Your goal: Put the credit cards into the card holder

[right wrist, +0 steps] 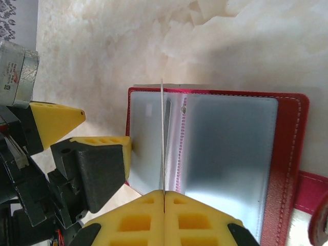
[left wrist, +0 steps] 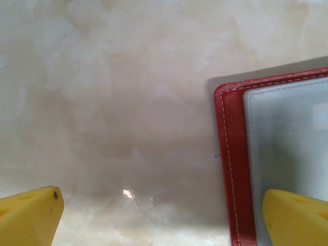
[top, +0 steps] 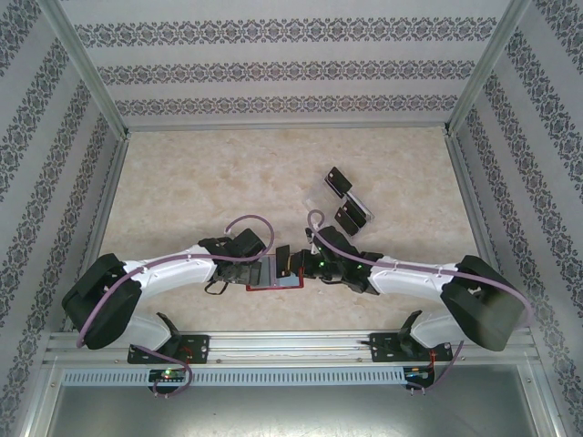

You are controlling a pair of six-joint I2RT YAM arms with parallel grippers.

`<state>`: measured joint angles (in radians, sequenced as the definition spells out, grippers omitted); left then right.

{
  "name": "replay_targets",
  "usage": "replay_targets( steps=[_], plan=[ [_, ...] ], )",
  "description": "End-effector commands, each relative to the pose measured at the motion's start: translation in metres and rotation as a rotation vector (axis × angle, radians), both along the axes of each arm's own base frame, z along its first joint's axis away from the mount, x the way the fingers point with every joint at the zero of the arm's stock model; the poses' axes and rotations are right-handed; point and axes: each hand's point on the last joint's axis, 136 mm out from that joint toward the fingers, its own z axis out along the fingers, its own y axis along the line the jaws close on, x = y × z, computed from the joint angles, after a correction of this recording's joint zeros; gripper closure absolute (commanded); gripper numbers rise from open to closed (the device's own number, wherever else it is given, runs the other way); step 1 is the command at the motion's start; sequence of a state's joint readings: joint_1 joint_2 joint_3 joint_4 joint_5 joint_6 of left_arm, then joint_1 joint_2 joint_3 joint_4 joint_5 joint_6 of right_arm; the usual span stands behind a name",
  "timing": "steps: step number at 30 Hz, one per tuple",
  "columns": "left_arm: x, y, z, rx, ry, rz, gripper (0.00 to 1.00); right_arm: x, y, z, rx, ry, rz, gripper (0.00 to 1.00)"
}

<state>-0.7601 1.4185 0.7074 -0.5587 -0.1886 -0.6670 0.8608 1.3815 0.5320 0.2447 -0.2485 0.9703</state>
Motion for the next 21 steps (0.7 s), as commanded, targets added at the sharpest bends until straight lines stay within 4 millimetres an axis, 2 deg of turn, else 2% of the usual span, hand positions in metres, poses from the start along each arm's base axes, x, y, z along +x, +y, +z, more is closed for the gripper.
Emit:
replay_targets(
  steps=[1,21],
  plan=[
    [-0.015,0.015,-0.011,0.065,0.039,0.007,0.00,0.001,0.008,0.002,0.048,-0.017,-0.003,1.00],
    [-0.015,0.014,-0.011,0.055,0.037,0.009,0.00,-0.005,0.014,-0.017,0.065,0.017,-0.005,1.00]
  ],
)
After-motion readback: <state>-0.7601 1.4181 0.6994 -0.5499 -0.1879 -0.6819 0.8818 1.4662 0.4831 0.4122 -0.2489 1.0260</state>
